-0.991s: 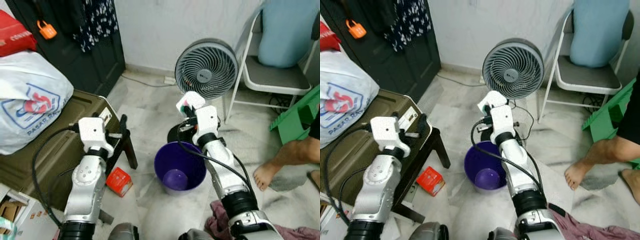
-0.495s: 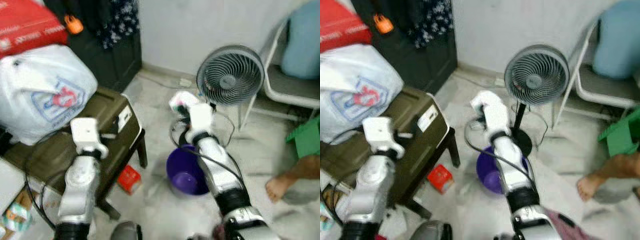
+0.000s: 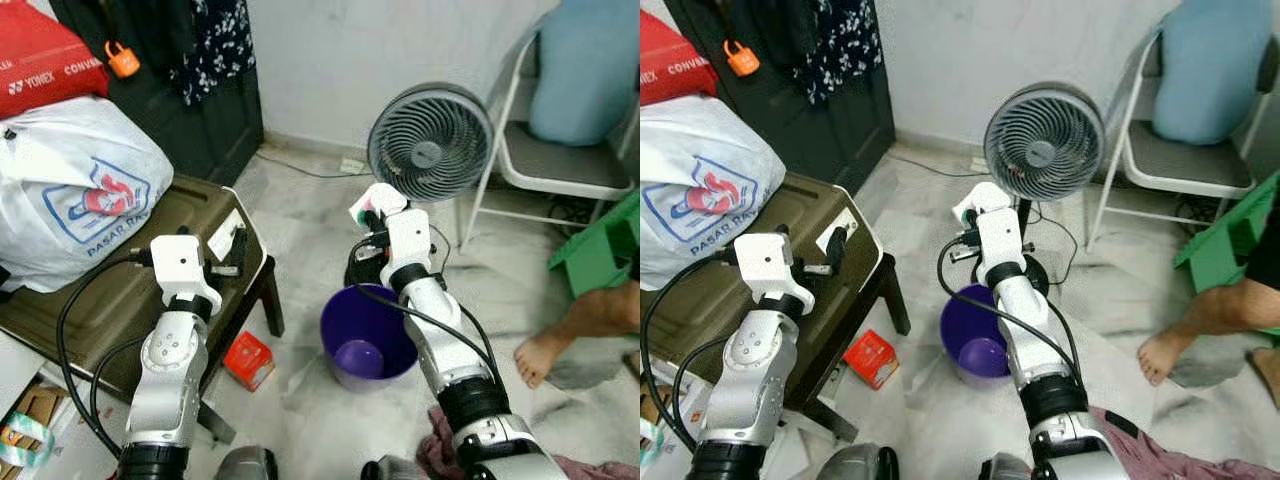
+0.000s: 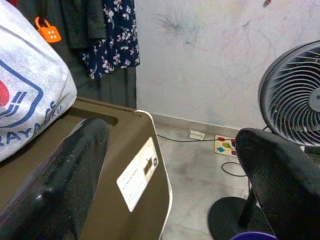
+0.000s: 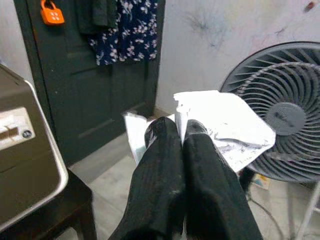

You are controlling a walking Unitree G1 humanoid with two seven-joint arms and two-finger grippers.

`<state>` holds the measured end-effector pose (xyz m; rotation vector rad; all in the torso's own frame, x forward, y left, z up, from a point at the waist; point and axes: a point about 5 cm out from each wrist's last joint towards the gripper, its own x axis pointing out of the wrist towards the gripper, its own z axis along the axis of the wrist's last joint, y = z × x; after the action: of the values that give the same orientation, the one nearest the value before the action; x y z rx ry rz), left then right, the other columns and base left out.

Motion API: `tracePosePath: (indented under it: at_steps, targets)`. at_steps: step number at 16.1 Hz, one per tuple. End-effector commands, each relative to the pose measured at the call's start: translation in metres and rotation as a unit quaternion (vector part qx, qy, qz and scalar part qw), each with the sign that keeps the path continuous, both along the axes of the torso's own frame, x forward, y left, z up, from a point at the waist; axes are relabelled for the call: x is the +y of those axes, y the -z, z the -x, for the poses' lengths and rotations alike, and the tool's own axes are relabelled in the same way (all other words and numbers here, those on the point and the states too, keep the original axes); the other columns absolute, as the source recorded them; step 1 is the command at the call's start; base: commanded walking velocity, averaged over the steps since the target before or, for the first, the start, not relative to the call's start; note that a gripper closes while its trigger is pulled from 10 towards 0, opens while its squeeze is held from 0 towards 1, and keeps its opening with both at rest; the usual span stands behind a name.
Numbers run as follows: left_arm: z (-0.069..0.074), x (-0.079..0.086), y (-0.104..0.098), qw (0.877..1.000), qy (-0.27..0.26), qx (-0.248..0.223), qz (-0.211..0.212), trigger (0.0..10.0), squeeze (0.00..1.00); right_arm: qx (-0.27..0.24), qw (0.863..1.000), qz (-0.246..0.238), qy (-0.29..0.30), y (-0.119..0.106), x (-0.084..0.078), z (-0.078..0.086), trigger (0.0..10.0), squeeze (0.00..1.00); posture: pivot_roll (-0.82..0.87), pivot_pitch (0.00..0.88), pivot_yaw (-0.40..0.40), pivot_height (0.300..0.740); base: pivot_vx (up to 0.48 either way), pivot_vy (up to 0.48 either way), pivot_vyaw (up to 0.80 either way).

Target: Clean up the room

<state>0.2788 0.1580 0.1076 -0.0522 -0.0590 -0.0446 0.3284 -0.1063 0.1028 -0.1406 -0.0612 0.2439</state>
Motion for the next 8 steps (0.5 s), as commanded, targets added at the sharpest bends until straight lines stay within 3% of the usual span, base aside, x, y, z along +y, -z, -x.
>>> tracePosePath:
  at_steps: [1,4,8]
  targets:
    - [0.002,0.005,-0.002,1.000,0.002,-0.002,-0.018,10.0,0.00,0.044,0.998,0.028,0.037,0.013,-0.008,-0.002,10.0,0.00,0.07,0.085,0.028,0.740,0.000,0.000,0.00]
    - [0.011,0.015,-0.003,0.999,0.007,0.000,-0.037,10.0,0.00,0.132,0.983,0.025,0.128,0.036,-0.033,-0.003,10.0,0.00,0.10,0.096,0.026,0.740,0.000,0.000,0.00]
    - [0.024,0.020,0.005,0.999,0.012,0.022,-0.038,10.0,0.00,0.130,0.983,0.026,0.129,0.036,-0.030,-0.002,10.0,0.00,0.11,0.109,0.038,0.740,0.000,0.000,0.00]
